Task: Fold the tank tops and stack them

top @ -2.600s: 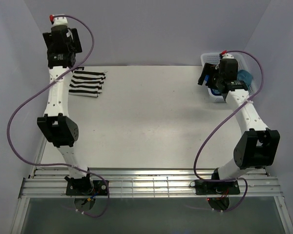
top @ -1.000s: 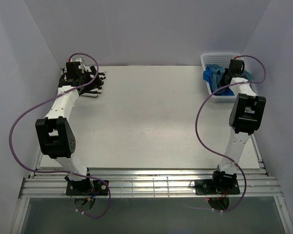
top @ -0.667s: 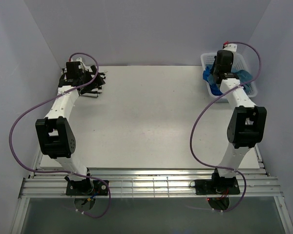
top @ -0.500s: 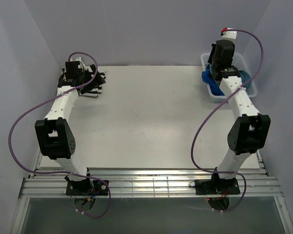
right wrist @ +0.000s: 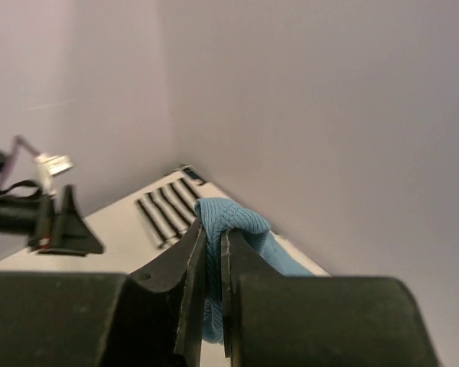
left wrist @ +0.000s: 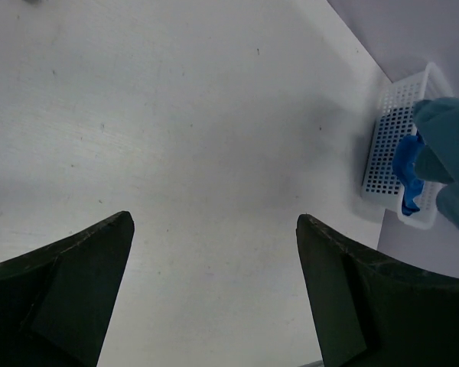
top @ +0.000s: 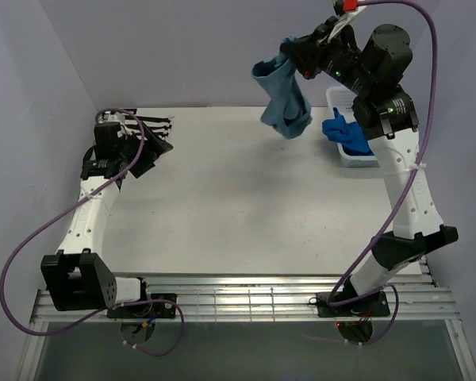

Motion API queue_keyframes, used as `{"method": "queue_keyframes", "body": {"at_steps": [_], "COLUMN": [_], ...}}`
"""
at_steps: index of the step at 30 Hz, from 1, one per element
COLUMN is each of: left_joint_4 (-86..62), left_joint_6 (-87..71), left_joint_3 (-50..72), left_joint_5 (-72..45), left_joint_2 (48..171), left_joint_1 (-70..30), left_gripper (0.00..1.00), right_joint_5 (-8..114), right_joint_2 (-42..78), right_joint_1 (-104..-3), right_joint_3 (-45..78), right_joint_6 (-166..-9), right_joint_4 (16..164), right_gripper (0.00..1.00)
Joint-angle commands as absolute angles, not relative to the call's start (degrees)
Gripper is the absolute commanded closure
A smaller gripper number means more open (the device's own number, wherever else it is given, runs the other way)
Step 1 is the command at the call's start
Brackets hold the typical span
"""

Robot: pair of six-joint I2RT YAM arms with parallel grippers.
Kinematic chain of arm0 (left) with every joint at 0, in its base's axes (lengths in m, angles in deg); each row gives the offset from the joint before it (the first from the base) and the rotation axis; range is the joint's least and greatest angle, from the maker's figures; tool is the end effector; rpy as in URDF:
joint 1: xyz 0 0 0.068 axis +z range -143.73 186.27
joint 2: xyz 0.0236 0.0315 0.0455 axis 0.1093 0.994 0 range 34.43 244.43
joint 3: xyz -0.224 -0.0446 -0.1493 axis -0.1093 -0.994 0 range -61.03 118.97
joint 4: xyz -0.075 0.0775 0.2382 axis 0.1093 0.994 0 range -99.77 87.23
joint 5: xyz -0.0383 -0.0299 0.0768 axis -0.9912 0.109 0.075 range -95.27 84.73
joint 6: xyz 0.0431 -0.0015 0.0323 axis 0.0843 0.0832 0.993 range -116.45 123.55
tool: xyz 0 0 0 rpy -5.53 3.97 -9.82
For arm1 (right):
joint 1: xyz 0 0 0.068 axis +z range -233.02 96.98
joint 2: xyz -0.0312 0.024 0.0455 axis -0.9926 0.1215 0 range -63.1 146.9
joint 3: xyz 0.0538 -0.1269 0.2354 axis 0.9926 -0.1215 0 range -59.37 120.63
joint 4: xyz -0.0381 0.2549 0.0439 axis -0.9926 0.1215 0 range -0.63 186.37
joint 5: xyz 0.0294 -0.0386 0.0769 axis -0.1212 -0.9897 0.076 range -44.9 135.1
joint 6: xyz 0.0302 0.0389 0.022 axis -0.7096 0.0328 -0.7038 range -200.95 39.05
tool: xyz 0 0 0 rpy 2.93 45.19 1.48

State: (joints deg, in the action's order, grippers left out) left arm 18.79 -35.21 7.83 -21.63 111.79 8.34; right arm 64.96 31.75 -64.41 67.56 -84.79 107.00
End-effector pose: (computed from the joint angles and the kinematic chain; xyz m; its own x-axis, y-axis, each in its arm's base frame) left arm 0.2999 0.0007 0.3291 -0.5885 -0.6223 -0.5161 -0.2288 0.7404 -0.6320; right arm 0.3015 0.1143 0.5843 0.1950 0.1321 -0.9719 -0.6264 0.7793 -0.0198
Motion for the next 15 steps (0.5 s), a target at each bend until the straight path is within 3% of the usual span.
{"method": "queue_keyframes", "body": {"at_steps": [1,4,12,14,15], "left_joint_4": [22.66,28.1,37.07,37.52,37.52], "left_joint_6": [-37.76,-36.18,-34.51,-34.68,-34.6], "left_joint_3": [5.06,4.53,-0.2,-2.93,-3.9], "left_joint_5": [-24.08,-20.58,-15.64,-17.13,-18.09], "left_joint_2": [105.64,102.39,98.33,98.15,98.15], "left_joint_1": [8.12,8.21,8.21,8.21,8.21], "left_gripper": [0.02,0.02,0.02,0.02,0.02], "right_joint_5": [79.62,83.77,64.71,61.21,59.53], "right_joint_2": [28.49,25.25,8.63,7.39,7.39], "right_joint_1": [-61.31,-61.31,-68.05,-72.09,-73.16], "right_joint_3": [64.56,58.86,9.1,2.27,-0.11], "right_joint_6": [-87.88,-90.97,-92.19,-93.43,-93.61], "right_joint_4": [102.12,100.44,99.48,100.0,101.13], "right_gripper": [0.92,0.92,0.91,0.82,0.68]}}
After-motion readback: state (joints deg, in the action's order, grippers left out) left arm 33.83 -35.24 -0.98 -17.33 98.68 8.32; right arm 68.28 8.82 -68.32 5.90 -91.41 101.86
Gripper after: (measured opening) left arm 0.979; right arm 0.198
